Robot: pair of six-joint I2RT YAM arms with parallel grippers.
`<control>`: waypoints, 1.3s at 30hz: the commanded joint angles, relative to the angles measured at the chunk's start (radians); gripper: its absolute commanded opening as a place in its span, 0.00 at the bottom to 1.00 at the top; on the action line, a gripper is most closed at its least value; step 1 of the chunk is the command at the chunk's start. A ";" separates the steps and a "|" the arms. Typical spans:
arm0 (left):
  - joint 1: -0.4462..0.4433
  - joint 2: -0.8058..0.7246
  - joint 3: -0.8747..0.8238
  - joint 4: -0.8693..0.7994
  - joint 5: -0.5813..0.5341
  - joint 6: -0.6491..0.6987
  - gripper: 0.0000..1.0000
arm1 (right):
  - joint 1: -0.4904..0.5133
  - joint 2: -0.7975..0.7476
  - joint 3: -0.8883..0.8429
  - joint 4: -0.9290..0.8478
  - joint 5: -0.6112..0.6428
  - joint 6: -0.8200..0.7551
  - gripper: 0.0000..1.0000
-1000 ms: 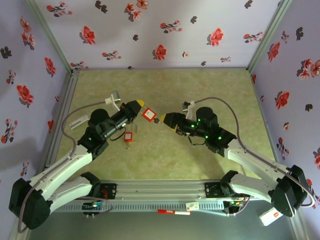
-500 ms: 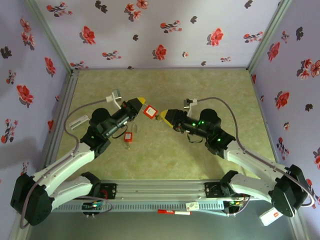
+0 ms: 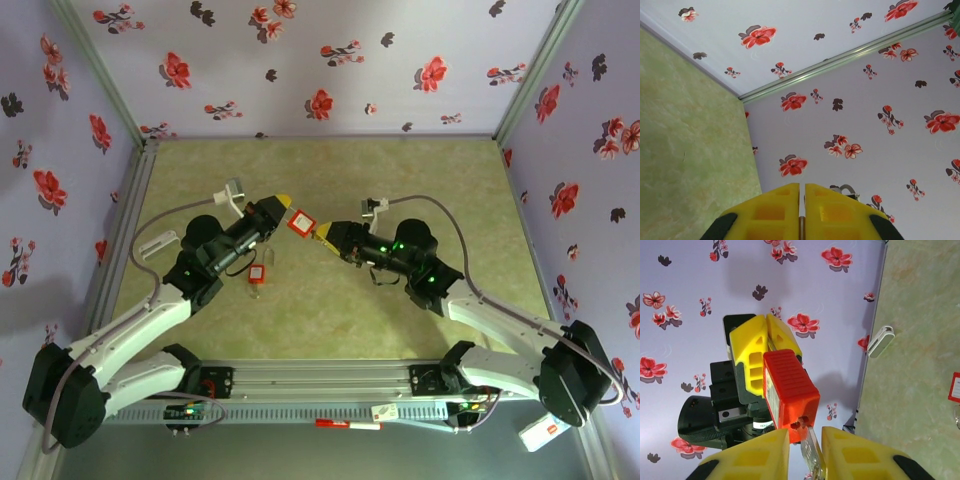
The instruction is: Unlock with the key
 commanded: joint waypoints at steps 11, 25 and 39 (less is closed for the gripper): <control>-0.004 0.040 0.054 0.080 0.034 0.004 0.00 | 0.014 0.014 -0.007 0.065 0.008 0.000 0.01; -0.114 0.062 0.030 0.041 0.138 0.073 0.00 | -0.009 0.068 0.035 0.175 -0.001 0.041 0.00; -0.246 0.241 0.089 0.228 0.153 0.067 0.00 | -0.008 0.215 0.113 0.475 0.003 0.201 0.00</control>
